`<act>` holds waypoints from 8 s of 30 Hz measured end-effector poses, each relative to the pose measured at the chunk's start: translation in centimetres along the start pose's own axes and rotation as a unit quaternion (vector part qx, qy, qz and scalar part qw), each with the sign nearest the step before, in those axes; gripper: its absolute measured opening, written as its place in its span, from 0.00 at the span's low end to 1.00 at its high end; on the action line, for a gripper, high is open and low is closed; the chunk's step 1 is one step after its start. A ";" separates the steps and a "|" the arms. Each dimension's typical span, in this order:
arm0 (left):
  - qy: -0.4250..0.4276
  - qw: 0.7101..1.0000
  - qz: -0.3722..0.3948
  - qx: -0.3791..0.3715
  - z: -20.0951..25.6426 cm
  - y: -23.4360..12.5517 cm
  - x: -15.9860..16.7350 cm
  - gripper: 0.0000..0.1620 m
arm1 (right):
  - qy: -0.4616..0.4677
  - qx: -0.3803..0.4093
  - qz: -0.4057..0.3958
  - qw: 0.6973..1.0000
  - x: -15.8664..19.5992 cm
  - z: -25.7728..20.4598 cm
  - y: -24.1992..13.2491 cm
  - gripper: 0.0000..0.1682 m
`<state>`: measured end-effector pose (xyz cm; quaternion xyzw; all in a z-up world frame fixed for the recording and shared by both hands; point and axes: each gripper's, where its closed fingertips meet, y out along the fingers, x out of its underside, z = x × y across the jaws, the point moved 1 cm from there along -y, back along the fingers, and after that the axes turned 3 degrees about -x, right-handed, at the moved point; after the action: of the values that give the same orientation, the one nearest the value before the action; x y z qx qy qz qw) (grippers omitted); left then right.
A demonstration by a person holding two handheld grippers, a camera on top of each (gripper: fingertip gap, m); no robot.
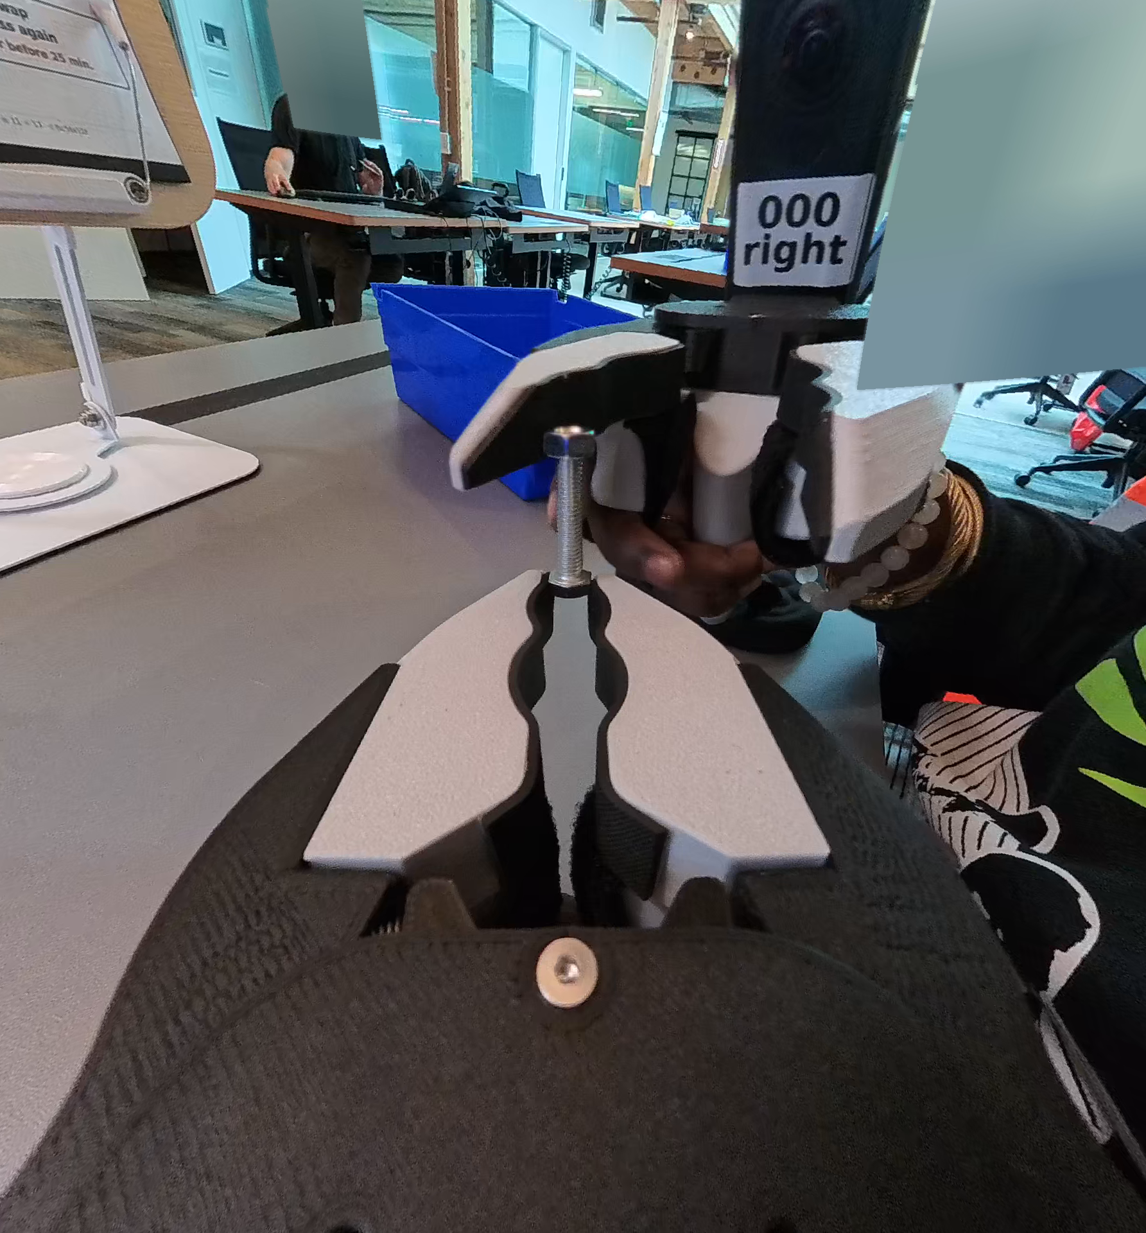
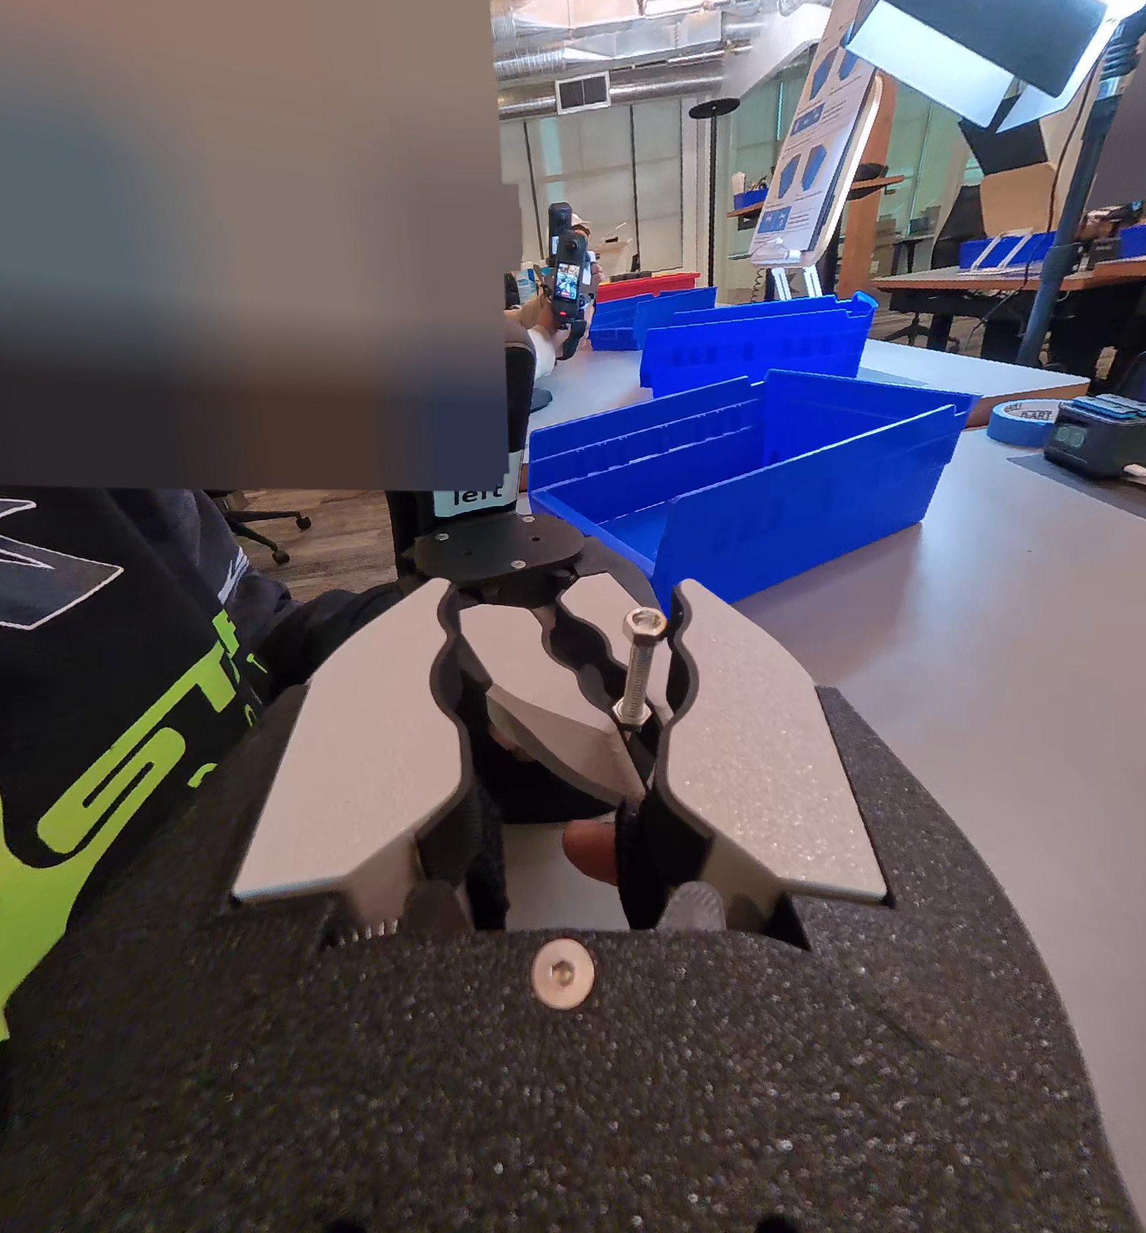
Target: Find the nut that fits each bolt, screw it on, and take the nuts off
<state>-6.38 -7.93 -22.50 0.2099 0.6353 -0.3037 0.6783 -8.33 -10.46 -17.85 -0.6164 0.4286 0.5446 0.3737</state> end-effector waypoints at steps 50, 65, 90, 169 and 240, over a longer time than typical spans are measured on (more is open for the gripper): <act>0.024 1.000 -0.018 0.004 0.5 0.3 0.5 0.06 | 0.002 0.009 0.007 1.000 0.4 0.3 0.0 0.33; 0.006 1.000 -0.003 -0.008 -0.1 0.1 0.1 0.06 | 0.004 0.040 0.021 0.999 0.5 -0.2 -2.4 0.28; 0.009 1.000 -0.008 -0.009 -0.1 0.2 0.2 0.06 | 0.005 0.047 0.027 0.999 0.6 -0.1 -2.6 0.26; 0.004 1.000 -0.008 -0.010 -0.2 0.2 0.3 0.06 | 0.007 0.045 0.029 0.999 0.8 0.4 -1.9 0.26; 0.000 1.000 -0.005 -0.002 -0.1 0.1 0.2 0.06 | 0.002 0.062 0.034 0.998 0.6 1.0 -2.6 0.24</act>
<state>-6.36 -7.85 -22.72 0.2052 0.6370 -0.3058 0.6772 -6.20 -8.71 -18.57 -0.5782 0.4830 0.5285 0.3912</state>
